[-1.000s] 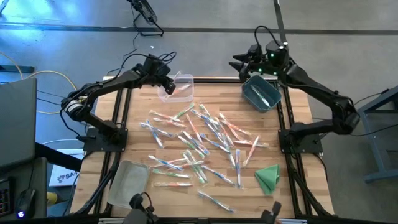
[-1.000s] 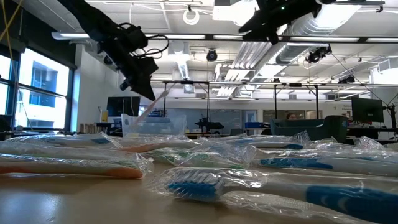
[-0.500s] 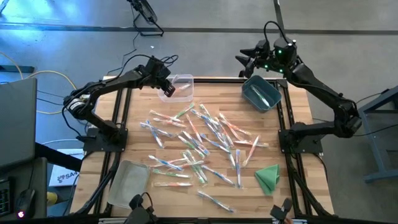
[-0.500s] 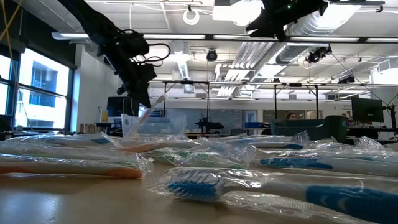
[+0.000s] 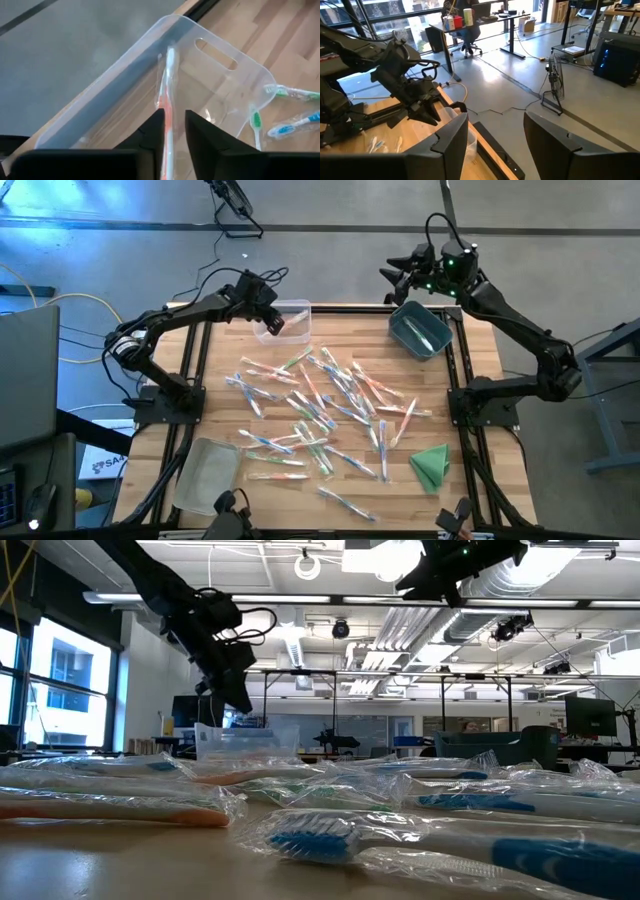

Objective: Pick & Place Toothbrushes
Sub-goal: Put the orange toothbrush into the transparent bin

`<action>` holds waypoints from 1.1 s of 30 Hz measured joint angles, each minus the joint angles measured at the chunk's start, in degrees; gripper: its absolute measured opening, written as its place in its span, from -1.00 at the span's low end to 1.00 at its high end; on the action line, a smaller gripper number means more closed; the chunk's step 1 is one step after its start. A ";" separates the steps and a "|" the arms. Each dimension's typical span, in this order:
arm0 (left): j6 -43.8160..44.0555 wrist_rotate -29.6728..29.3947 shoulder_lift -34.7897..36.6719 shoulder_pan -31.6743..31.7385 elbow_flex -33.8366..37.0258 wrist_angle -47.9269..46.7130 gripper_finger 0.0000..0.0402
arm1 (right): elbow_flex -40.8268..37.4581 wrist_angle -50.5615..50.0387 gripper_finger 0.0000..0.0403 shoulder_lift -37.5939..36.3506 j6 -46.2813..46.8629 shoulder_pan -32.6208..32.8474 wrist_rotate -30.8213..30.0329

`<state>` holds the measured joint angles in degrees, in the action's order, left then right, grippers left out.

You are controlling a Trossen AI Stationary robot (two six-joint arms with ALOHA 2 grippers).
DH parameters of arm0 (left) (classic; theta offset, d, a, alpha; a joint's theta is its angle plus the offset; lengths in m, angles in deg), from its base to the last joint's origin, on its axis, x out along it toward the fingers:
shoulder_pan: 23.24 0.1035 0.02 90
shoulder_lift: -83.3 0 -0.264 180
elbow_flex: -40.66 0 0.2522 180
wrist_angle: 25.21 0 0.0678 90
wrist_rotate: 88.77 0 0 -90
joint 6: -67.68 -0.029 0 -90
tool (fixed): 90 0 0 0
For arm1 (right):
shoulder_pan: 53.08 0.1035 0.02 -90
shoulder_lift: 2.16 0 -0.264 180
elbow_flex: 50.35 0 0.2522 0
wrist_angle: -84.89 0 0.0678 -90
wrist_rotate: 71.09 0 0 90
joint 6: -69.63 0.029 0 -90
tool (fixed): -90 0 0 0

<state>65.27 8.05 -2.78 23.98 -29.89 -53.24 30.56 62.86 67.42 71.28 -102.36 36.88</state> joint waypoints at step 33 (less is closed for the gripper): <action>2.23 3.15 9.14 0.02 4.51 5.41 -0.99 | 0.00 1.64 -0.08 0.04 -0.85 0.00 0.17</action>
<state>67.50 11.20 6.36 24.00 -25.39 -47.84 30.56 64.49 67.47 70.43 -102.36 37.06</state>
